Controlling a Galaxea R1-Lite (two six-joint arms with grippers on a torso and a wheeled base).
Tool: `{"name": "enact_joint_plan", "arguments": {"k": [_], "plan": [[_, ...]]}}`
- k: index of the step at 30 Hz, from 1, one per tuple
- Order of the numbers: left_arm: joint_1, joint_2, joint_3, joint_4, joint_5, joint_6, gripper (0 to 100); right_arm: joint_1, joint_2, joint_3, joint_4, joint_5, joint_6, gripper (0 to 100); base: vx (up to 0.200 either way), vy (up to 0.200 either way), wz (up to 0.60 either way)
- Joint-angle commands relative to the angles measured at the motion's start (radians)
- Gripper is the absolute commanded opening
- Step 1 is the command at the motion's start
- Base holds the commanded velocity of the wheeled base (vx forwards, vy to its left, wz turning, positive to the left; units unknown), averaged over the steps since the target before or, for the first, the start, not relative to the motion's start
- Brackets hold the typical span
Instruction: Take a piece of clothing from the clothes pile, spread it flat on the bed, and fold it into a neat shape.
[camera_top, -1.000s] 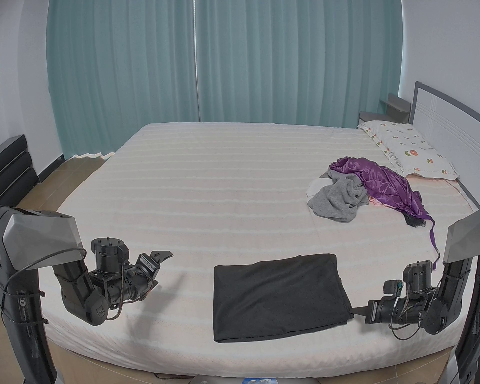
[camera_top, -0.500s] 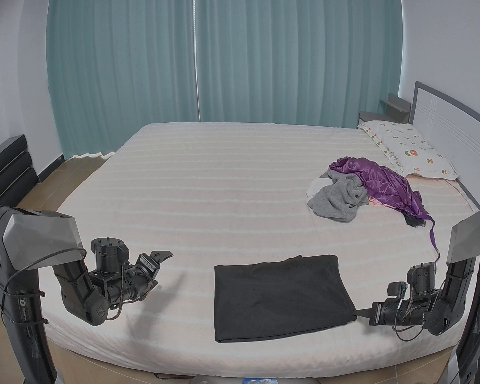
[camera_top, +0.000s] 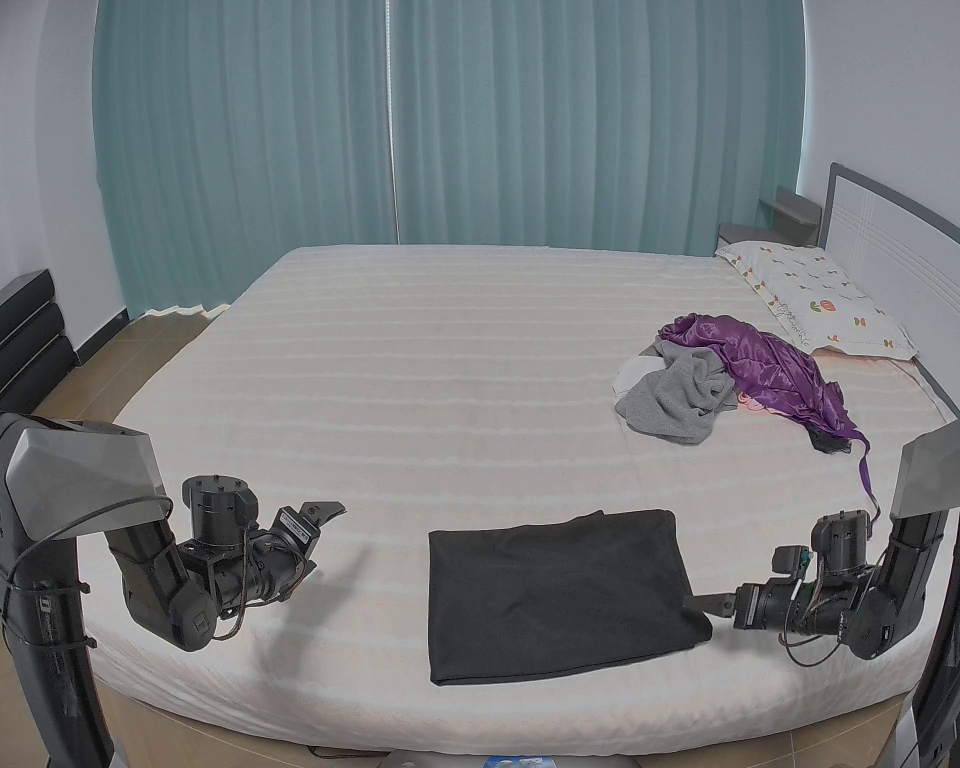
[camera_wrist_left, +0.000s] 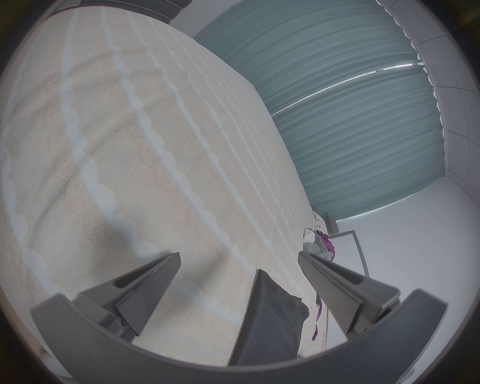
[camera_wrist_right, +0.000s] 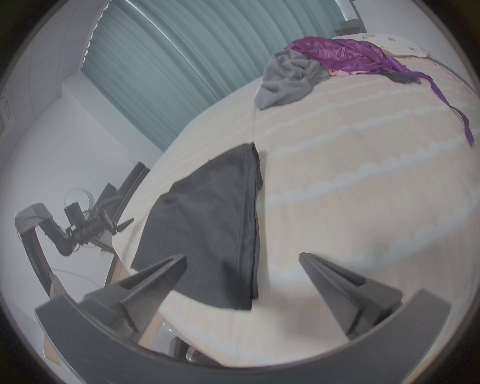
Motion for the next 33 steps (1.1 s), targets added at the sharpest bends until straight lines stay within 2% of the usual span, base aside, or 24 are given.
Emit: {"name": "enact_joint_plan", "arguments": {"k": [1,3,4,5,7,10,18,22,23,33], "plan": [[0.0,0.001,0.0,0.0,0.0,0.0,100,0.006,0.043,-0.171,0.012,-0.009,0.108,100,0.0,0.0,0.0],[0.0,0.001,0.0,0.0,0.0,0.0,100,0.012,0.059,-0.204,0.012,-0.012,0.138,100,0.0,0.0,0.0],[0.0,0.001,0.002,0.0,0.0,0.0,100,0.027,0.1,-0.292,0.017,-0.035,0.194,100,0.0,0.0,0.0],[0.0,0.001,0.002,0.0,0.0,0.0,100,0.027,0.1,-0.292,0.017,-0.035,0.194,100,0.0,0.0,0.0],[0.0,0.001,0.002,0.0,0.0,0.0,100,0.044,0.183,-0.414,0.04,-0.108,0.219,100,0.0,0.0,0.0],[0.0,0.001,0.002,0.0,0.0,0.0,100,0.063,0.243,-0.497,0.063,-0.162,0.223,100,0.0,0.0,0.0],[0.0,0.001,0.002,0.0,0.0,0.0,100,0.075,0.307,-0.643,0.123,-0.176,0.226,100,0.0,0.0,0.0],[0.0,0.001,0.002,0.0,0.0,0.001,100,0.076,0.309,-0.675,0.131,-0.179,0.26,100,0.0,0.0,0.0],[0.0,0.001,0.002,0.0,0.0,0.001,100,0.076,0.309,-0.677,0.132,-0.179,0.263,0,0.0,0.0,0.0],[0.0,0.001,0.003,0.0,0.0,0.001,100,0.072,0.304,-0.704,0.132,-0.21,0.319,0,0.0,0.0,0.0]]}}
